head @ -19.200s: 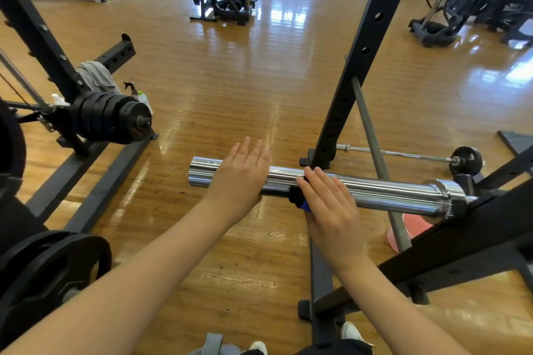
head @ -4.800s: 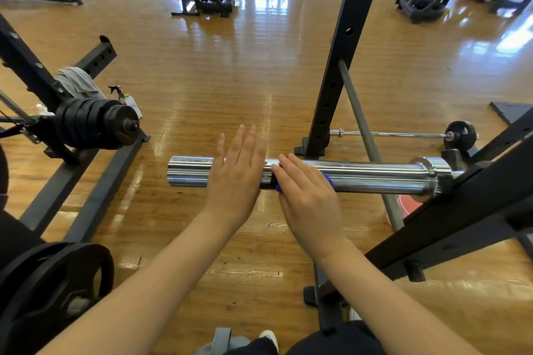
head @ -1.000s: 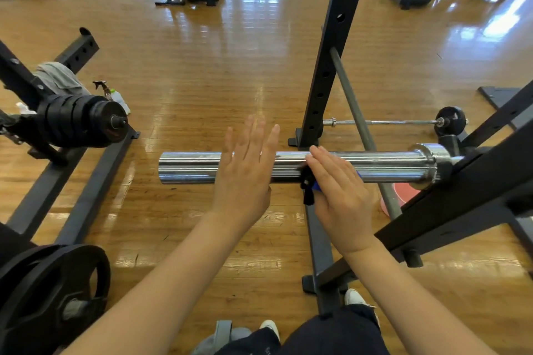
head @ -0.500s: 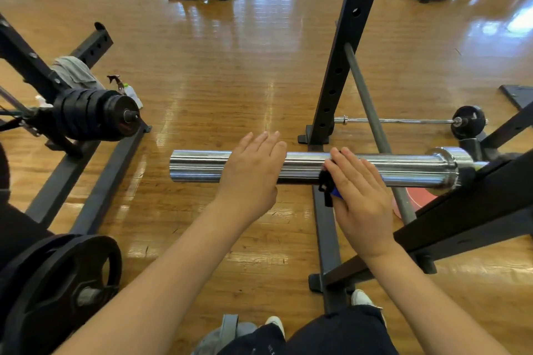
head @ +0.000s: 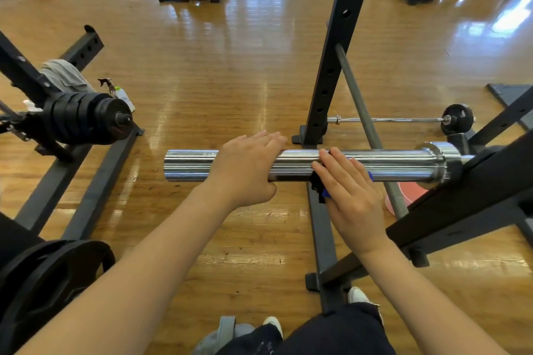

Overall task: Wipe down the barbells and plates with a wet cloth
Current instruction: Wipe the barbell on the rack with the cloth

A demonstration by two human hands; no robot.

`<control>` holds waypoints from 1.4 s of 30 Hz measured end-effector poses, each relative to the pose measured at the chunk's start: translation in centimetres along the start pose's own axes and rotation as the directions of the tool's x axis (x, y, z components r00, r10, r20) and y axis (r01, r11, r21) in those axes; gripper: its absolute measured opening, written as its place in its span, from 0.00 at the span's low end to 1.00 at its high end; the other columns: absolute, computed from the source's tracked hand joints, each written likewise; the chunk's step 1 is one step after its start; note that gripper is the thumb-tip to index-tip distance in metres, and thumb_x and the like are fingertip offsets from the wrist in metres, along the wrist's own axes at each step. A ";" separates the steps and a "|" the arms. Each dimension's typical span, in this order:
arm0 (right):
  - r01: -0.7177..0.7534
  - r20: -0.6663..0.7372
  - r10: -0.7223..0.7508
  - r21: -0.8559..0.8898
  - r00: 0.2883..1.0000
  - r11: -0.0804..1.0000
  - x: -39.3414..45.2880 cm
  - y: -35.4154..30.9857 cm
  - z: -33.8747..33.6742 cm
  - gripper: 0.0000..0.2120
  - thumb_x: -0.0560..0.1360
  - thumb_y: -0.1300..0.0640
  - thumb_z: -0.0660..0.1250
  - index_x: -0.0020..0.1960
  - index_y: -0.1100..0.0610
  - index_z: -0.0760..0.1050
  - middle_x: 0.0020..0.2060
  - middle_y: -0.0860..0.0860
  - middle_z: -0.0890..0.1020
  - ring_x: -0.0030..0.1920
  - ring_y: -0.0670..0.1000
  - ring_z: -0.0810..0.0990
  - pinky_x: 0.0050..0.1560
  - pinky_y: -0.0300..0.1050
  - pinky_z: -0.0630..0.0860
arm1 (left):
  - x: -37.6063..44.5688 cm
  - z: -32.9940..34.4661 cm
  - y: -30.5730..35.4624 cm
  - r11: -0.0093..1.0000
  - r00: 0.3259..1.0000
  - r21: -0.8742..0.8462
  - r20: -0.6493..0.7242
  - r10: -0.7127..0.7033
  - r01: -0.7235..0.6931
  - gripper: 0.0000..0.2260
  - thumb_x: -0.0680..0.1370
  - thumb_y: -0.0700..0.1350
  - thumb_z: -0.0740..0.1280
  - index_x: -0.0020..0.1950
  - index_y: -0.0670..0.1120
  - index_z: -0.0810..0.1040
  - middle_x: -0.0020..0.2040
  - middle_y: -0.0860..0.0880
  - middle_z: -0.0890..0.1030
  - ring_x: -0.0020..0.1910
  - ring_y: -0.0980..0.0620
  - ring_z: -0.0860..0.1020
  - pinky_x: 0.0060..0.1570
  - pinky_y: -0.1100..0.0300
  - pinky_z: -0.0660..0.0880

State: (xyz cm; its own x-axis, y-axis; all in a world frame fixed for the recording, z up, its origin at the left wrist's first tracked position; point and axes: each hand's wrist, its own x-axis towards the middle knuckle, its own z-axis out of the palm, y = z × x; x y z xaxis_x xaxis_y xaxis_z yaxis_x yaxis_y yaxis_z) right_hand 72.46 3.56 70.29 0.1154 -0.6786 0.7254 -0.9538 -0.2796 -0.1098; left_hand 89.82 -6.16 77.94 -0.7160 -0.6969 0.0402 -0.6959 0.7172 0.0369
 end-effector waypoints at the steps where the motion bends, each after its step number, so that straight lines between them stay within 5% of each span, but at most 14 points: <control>1: -0.015 -0.005 0.015 0.003 1.000 1.000 -0.1 0.1 -0.2 0.22 0.73 0.69 0.61 0.67 0.61 0.68 0.65 0.57 0.71 0.69 0.53 0.65 0.74 0.48 0.57 | -0.1 0.3 0.1 0.999 1.000 0.047 -0.014 -0.006 0.006 0.37 0.74 0.51 0.66 0.77 0.51 0.50 0.78 0.52 0.54 0.76 0.52 0.52 0.73 0.53 0.48; 3: -0.060 -0.026 0.060 0.030 0.998 0.998 0.0 -0.2 -0.4 0.20 0.74 0.68 0.60 0.66 0.63 0.71 0.64 0.58 0.72 0.68 0.54 0.67 0.73 0.49 0.59 | -0.6 1.2 0.4 0.984 0.996 0.173 -0.083 -0.019 0.033 0.42 0.71 0.51 0.69 0.78 0.47 0.49 0.78 0.47 0.53 0.77 0.47 0.51 0.72 0.47 0.41; 5: -0.088 -0.051 0.092 0.073 0.994 0.993 0.6 -1.2 -0.6 0.19 0.74 0.66 0.60 0.65 0.64 0.72 0.64 0.58 0.73 0.67 0.55 0.69 0.71 0.51 0.63 | -0.9 2.2 0.7 0.977 0.977 0.195 -0.205 -0.051 0.092 0.45 0.64 0.48 0.76 0.75 0.43 0.56 0.74 0.42 0.63 0.74 0.42 0.60 0.71 0.43 0.42; 10: 0.030 0.067 -0.031 0.015 0.997 0.999 1.6 -2.8 0.8 0.20 0.76 0.61 0.61 0.67 0.53 0.67 0.66 0.58 0.72 0.69 0.56 0.66 0.73 0.50 0.56 | -0.5 3.8 0.9 0.977 0.911 0.178 -0.412 -0.033 0.116 0.30 0.65 0.40 0.77 0.65 0.39 0.74 0.63 0.38 0.76 0.65 0.39 0.73 0.70 0.43 0.53; 13: 0.001 0.047 -0.001 -0.003 0.999 1.000 1.3 -2.3 1.2 0.21 0.76 0.62 0.63 0.68 0.55 0.66 0.67 0.57 0.70 0.70 0.56 0.66 0.73 0.50 0.57 | -0.2 2.8 0.9 0.981 0.950 0.169 -0.309 -0.039 0.095 0.31 0.62 0.40 0.79 0.64 0.38 0.75 0.64 0.38 0.76 0.64 0.40 0.74 0.69 0.44 0.58; 16: -0.081 0.004 0.081 0.021 0.997 0.997 0.8 -1.6 0.5 0.21 0.76 0.62 0.61 0.68 0.58 0.65 0.67 0.56 0.70 0.69 0.54 0.66 0.73 0.49 0.58 | 0.5 1.7 0.5 0.988 0.996 0.148 -0.082 -0.037 0.049 0.34 0.72 0.46 0.72 0.74 0.44 0.61 0.75 0.45 0.61 0.74 0.48 0.60 0.73 0.52 0.52; 18: -0.083 -0.007 0.083 0.014 0.997 0.996 0.6 -1.2 0.1 0.20 0.76 0.62 0.61 0.68 0.60 0.67 0.66 0.56 0.70 0.69 0.54 0.66 0.73 0.48 0.58 | 1.1 1.2 0.1 0.997 0.998 0.070 0.044 -0.045 0.042 0.31 0.72 0.49 0.71 0.72 0.49 0.63 0.73 0.49 0.66 0.71 0.50 0.66 0.68 0.53 0.62; 20: -0.077 -0.019 0.078 0.016 0.997 0.997 0.9 -1.0 -0.1 0.19 0.75 0.63 0.61 0.66 0.63 0.71 0.65 0.57 0.72 0.68 0.54 0.68 0.72 0.49 0.58 | 1.5 0.5 -0.3 0.999 0.998 0.019 0.055 -0.039 0.038 0.24 0.70 0.51 0.71 0.64 0.50 0.70 0.61 0.52 0.75 0.56 0.50 0.74 0.49 0.56 0.73; 22: -0.080 -0.030 0.081 0.036 0.996 0.996 1.3 -1.4 0.1 0.18 0.75 0.64 0.61 0.64 0.64 0.73 0.63 0.59 0.74 0.67 0.55 0.69 0.71 0.50 0.60 | 1.6 0.4 -0.4 1.000 0.998 -0.008 0.064 -0.024 0.024 0.26 0.69 0.52 0.71 0.65 0.51 0.69 0.63 0.52 0.74 0.58 0.50 0.73 0.52 0.55 0.72; 25: -0.053 -0.011 0.054 0.069 0.998 0.996 1.9 -2.5 0.8 0.18 0.75 0.64 0.60 0.64 0.64 0.73 0.62 0.60 0.76 0.67 0.55 0.70 0.71 0.50 0.61 | 0.9 1.1 -0.4 0.985 0.993 0.170 -0.099 0.062 -0.044 0.41 0.67 0.53 0.74 0.75 0.45 0.60 0.75 0.45 0.62 0.74 0.46 0.61 0.72 0.50 0.54; 28: 0.018 0.018 -0.019 0.056 1.000 0.998 1.7 -2.3 1.3 0.20 0.75 0.65 0.62 0.67 0.60 0.70 0.64 0.58 0.74 0.68 0.54 0.68 0.72 0.48 0.60 | -0.2 3.0 -0.3 0.958 0.938 0.287 -0.331 0.103 -0.004 0.45 0.62 0.50 0.79 0.72 0.39 0.62 0.71 0.39 0.67 0.71 0.40 0.65 0.72 0.44 0.50; 32: 0.072 0.017 -0.072 0.034 0.997 0.997 1.0 -1.2 1.0 0.21 0.75 0.67 0.64 0.67 0.58 0.67 0.65 0.56 0.72 0.68 0.53 0.68 0.71 0.49 0.62 | -1.1 4.8 0.9 0.950 0.888 0.296 -0.456 0.050 0.099 0.41 0.68 0.43 0.76 0.74 0.40 0.57 0.74 0.40 0.63 0.74 0.41 0.57 0.71 0.41 0.42; 38: 0.070 0.001 -0.070 0.042 0.998 0.997 0.9 -1.1 1.1 0.21 0.74 0.67 0.64 0.66 0.59 0.68 0.65 0.56 0.72 0.68 0.53 0.68 0.71 0.50 0.62 | -0.6 5.3 0.7 0.966 0.867 0.253 -0.491 0.089 0.045 0.20 0.76 0.38 0.58 0.69 0.40 0.64 0.65 0.41 0.76 0.66 0.41 0.73 0.72 0.43 0.52; 42: -0.008 0.006 0.007 0.063 1.000 0.998 1.0 -1.0 0.6 0.21 0.74 0.66 0.61 0.67 0.59 0.68 0.65 0.56 0.71 0.69 0.53 0.67 0.72 0.49 0.61 | -0.2 3.3 0.4 0.986 0.939 0.160 -0.328 0.105 -0.055 0.27 0.67 0.39 0.73 0.65 0.38 0.73 0.61 0.40 0.78 0.61 0.42 0.77 0.66 0.46 0.66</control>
State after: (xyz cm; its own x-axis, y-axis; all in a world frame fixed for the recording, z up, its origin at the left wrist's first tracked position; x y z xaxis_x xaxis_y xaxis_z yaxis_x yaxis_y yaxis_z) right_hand 73.72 2.75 70.73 0.1098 -0.6844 0.7208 -0.9353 -0.3167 -0.1582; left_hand 89.51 -5.78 74.60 -0.7275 -0.5782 0.3694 -0.6555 0.7447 -0.1252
